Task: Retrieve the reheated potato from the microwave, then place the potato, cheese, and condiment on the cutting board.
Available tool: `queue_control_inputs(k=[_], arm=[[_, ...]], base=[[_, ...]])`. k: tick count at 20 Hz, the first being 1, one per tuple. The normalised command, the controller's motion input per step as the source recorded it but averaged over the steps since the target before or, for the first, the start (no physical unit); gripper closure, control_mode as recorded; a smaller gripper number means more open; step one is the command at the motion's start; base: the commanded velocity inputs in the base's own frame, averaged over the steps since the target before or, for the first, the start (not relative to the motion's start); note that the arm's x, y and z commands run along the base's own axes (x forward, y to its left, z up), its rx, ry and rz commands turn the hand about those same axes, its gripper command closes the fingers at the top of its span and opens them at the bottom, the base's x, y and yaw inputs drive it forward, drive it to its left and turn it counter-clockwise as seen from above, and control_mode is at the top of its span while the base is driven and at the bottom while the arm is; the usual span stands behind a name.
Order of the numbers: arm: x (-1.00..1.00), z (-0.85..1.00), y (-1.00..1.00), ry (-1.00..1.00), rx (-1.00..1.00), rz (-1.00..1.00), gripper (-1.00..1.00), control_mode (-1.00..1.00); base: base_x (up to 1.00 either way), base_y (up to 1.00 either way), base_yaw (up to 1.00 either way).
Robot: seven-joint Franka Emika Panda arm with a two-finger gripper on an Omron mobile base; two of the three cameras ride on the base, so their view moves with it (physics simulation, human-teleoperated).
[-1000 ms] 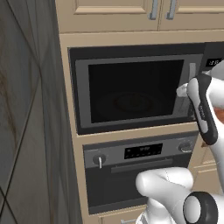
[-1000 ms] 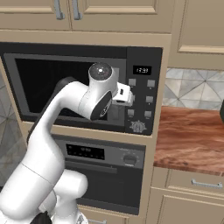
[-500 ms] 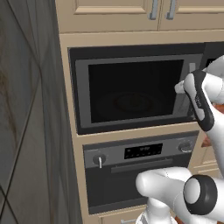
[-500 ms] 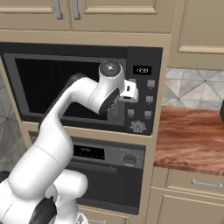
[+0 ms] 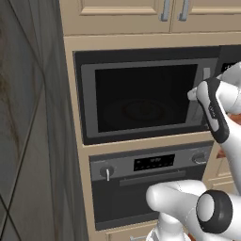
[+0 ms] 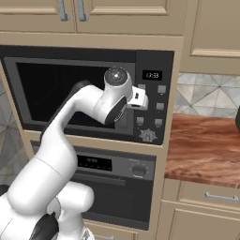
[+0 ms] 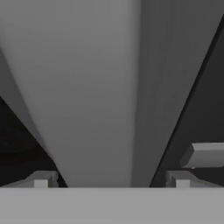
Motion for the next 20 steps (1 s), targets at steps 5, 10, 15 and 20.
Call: queue_control_inputs(k=[5, 10, 15, 20], arm=[[0.43, -0.19, 0.02, 0.0, 0.07, -0.04, 1.0, -1.0], [0.25, -0.12, 0.11, 0.03, 0.11, -0.04, 1.0, -1.0], [-0.17, -0.06, 0.23, 0.02, 0.07, -0.01, 1.0, -1.0], [-0.55, 0.0, 0.19, 0.0, 0.07, 0.0, 1.0, -1.0]], base=[[0.0, 0.0, 0.0], [0.0, 0.0, 0.0], [0.0, 0.0, 0.0], [0.0, 0.0, 0.0]])
